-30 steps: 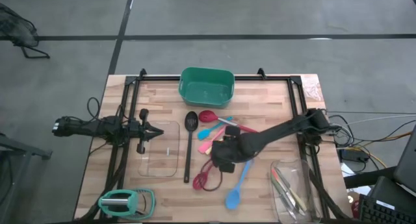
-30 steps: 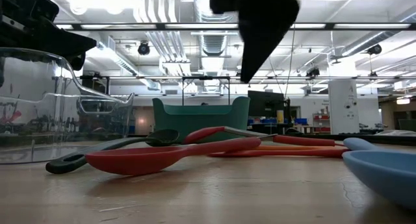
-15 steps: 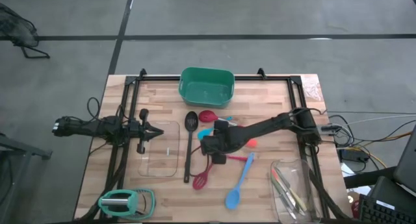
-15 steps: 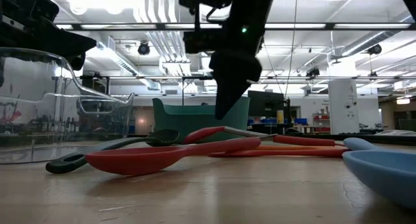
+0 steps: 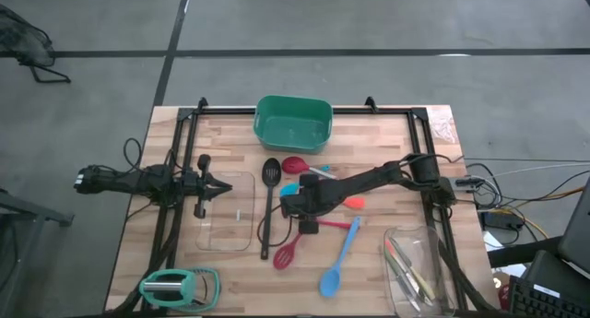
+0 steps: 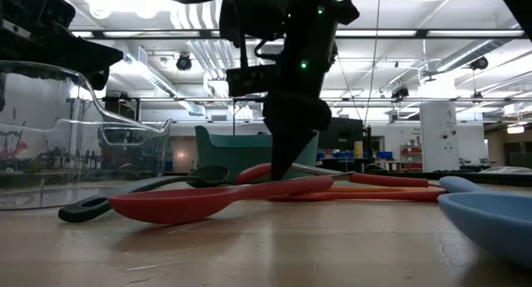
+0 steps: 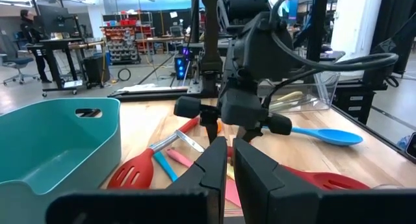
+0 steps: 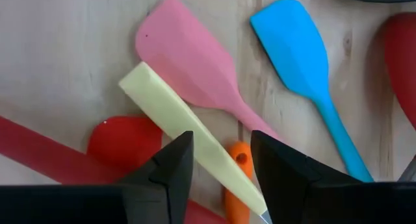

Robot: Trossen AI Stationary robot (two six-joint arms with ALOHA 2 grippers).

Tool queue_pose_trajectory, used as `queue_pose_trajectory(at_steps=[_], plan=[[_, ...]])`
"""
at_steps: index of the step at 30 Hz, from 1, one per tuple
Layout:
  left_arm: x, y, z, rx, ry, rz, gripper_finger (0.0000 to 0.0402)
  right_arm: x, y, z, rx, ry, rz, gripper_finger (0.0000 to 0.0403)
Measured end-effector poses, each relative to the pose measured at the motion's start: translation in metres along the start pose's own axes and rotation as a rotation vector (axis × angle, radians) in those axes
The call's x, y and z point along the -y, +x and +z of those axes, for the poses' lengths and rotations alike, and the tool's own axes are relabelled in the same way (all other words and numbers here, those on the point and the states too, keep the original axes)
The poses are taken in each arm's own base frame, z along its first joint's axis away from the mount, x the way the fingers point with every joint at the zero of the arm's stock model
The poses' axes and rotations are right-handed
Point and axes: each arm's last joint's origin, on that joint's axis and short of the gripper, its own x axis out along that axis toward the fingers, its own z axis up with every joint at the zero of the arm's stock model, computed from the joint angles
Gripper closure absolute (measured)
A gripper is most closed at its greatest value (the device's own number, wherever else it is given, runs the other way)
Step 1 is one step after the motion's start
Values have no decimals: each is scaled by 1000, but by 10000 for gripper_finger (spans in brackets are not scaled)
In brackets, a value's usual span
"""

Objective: Pick & Place Kitchen Items
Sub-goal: Put the yellow knife into the right transparent bin

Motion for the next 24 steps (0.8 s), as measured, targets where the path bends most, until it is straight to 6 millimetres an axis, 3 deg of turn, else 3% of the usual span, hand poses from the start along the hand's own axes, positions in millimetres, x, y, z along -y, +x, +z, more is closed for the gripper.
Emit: queue_pose_trajectory(at_steps=[24], plan=[[0,0,0,0,0,0,369,-5,6,0,10,12,79,314]])
